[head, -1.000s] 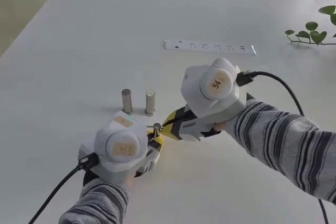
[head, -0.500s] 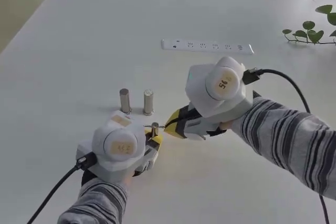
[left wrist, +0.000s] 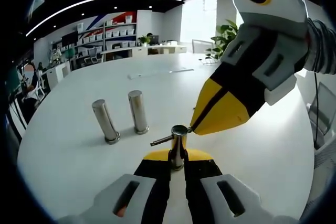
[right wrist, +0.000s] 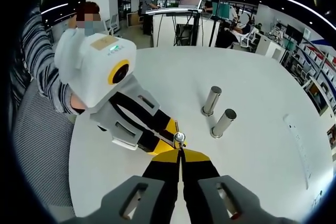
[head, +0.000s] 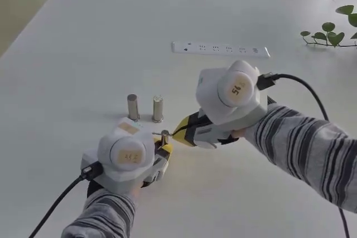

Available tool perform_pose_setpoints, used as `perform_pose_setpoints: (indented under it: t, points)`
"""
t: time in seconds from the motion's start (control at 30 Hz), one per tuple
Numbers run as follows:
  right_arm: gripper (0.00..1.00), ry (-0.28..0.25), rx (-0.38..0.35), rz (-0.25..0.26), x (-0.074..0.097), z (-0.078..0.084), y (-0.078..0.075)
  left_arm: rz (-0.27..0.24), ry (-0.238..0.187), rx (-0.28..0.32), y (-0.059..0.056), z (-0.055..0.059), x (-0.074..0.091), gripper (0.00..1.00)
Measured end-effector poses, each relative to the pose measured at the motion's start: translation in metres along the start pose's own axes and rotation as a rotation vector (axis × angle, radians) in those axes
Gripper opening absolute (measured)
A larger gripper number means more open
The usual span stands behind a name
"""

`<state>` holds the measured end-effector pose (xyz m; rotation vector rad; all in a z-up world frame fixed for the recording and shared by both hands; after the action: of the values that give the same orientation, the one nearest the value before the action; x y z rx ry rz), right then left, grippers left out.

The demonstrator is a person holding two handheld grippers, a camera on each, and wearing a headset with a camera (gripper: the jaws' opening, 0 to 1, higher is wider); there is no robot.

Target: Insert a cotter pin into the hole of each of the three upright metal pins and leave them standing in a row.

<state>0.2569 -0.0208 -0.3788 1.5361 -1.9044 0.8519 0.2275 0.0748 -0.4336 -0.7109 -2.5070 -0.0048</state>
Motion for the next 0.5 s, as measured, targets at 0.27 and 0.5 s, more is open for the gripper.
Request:
perform_pose_setpoints:
  t: [0.27,0.5]
  points:
    - [0.06,-0.033,-0.151,0.048,0.004,0.01,-0.008,0.003,0.002,0.003,0.001,0.0,0.0,0.05]
    - [0.11,-0.052,-0.236,0.085,0.011,0.019,-0.013,0.008,0.005,0.001,0.001,-0.001,0.0,0.05]
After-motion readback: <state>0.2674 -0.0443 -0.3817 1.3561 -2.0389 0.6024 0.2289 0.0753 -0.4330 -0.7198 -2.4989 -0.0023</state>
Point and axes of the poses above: the centre of the closed fingertips' face, and the gripper's own axes: x roughly backward along the fingers, y roughly to its left, z roughly out of its underside, the point moved 8 cm from there along x, roughly backward along the fingers, and after that the axes turned 5 degrees about x, right-handed, at the moved point
